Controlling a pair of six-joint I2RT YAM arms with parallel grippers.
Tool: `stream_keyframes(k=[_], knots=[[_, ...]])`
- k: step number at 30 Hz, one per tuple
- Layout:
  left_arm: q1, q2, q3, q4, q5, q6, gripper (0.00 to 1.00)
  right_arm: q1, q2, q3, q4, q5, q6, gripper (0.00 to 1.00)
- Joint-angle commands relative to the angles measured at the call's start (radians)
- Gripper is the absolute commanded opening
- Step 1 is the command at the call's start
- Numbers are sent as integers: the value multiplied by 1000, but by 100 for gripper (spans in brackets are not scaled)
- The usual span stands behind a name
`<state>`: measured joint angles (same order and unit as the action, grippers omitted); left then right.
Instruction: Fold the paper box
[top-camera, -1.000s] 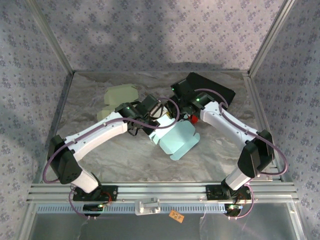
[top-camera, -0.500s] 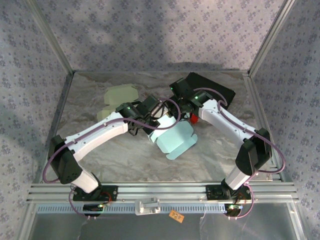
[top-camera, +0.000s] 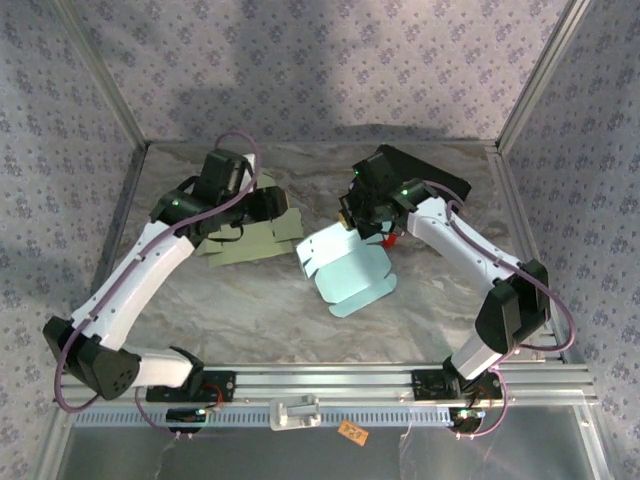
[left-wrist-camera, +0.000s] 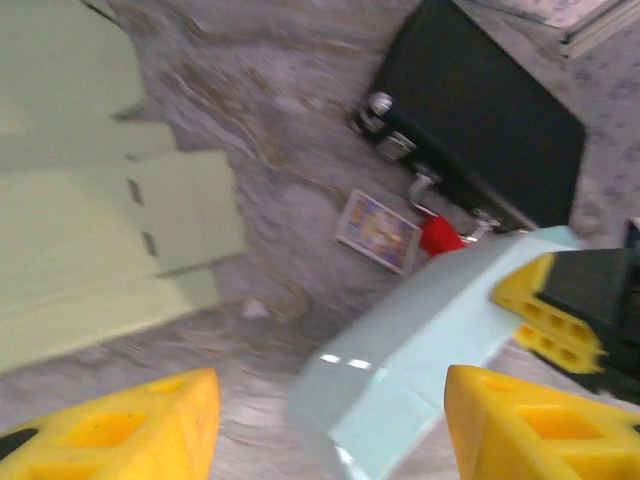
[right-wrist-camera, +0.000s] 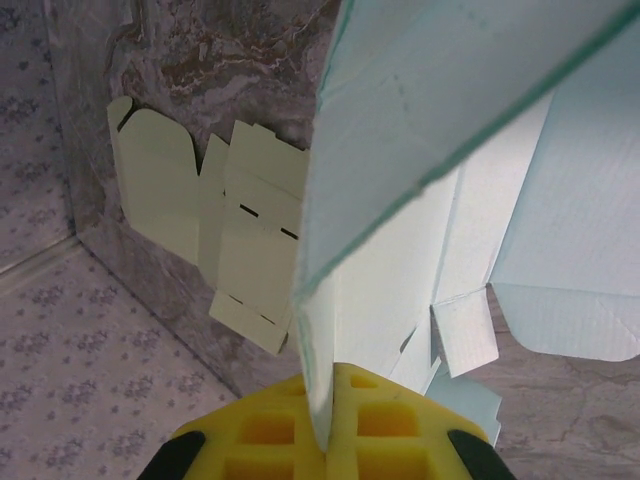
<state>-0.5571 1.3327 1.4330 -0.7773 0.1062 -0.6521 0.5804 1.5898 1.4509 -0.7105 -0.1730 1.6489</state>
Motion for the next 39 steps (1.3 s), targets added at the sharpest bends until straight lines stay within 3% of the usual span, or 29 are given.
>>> stream_keyframes(k=[1, 13, 33, 39], knots=[[-8, 86, 12, -26, 185, -180, 60, -4, -18, -8, 9, -20, 69, 0], [-48, 157, -8, -8, 271, -296, 58, -15, -24, -24, 30, -19, 91, 0], [-121, 224, 31, 81, 273, -381, 52, -17, -6, -29, 74, -40, 106, 0], [-145, 121, 40, -20, 97, -440, 60, -44, -19, -45, 83, -44, 126, 0]])
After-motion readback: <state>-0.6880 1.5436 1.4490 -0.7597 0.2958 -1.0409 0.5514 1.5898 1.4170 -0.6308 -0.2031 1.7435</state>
